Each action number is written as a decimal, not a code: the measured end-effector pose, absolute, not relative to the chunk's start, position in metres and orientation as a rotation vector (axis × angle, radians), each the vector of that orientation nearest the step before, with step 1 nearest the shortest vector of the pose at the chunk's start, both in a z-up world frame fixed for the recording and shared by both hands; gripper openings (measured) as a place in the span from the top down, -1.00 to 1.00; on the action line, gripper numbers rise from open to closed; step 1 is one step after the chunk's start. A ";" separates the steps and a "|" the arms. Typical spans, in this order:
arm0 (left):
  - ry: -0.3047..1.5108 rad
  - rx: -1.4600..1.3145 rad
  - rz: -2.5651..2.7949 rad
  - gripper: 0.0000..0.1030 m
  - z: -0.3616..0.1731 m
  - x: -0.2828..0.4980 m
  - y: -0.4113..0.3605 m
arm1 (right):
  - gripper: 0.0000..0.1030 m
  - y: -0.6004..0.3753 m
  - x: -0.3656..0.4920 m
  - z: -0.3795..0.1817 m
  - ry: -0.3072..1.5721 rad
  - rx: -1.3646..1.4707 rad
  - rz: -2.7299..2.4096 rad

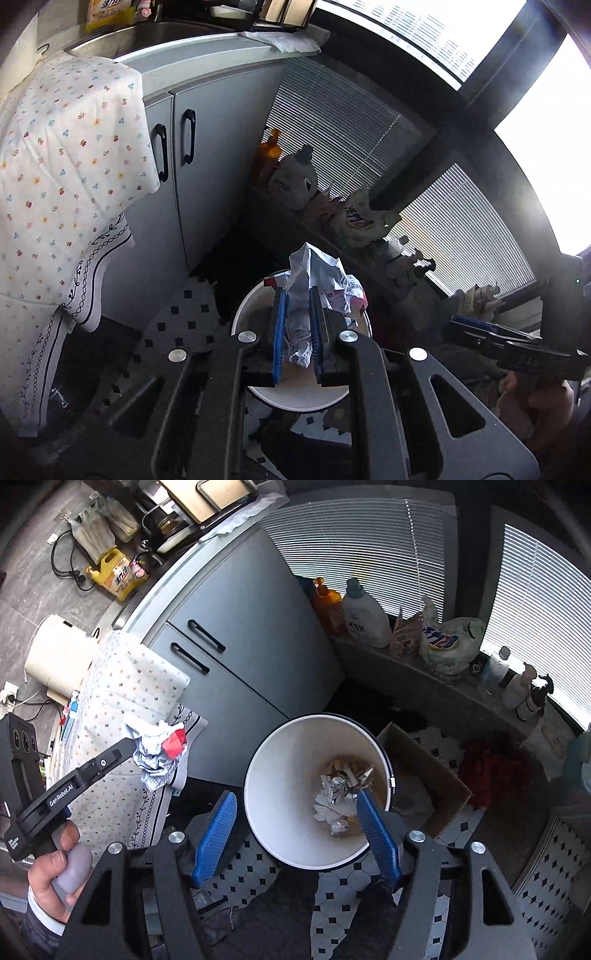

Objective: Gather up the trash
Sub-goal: 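Open the right gripper while the left opens to drop both items in the bin, then move both grippers back up to the counter, then grasp the red wrapper with the left gripper while the right grasps the blister pack, then carry the red wrapper and blister pack with both grippers over the bin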

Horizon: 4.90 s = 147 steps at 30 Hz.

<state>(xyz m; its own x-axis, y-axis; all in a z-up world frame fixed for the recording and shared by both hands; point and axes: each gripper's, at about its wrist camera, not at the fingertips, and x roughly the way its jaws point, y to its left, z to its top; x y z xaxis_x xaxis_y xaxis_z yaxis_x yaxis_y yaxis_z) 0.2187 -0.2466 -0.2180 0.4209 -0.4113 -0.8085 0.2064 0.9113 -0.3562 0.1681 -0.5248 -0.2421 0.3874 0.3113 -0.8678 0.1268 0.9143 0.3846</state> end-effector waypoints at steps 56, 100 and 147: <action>0.664 -0.377 0.180 -0.88 -0.105 0.237 0.151 | -0.84 -0.187 0.327 -0.120 0.935 0.168 0.451; 0.820 -0.346 0.188 0.50 -0.181 0.355 0.332 | -0.69 0.040 0.413 -0.128 0.980 0.010 0.444; 0.674 -0.354 0.084 0.52 -0.112 0.273 0.201 | 0.19 -0.091 0.383 -0.103 0.925 0.009 0.434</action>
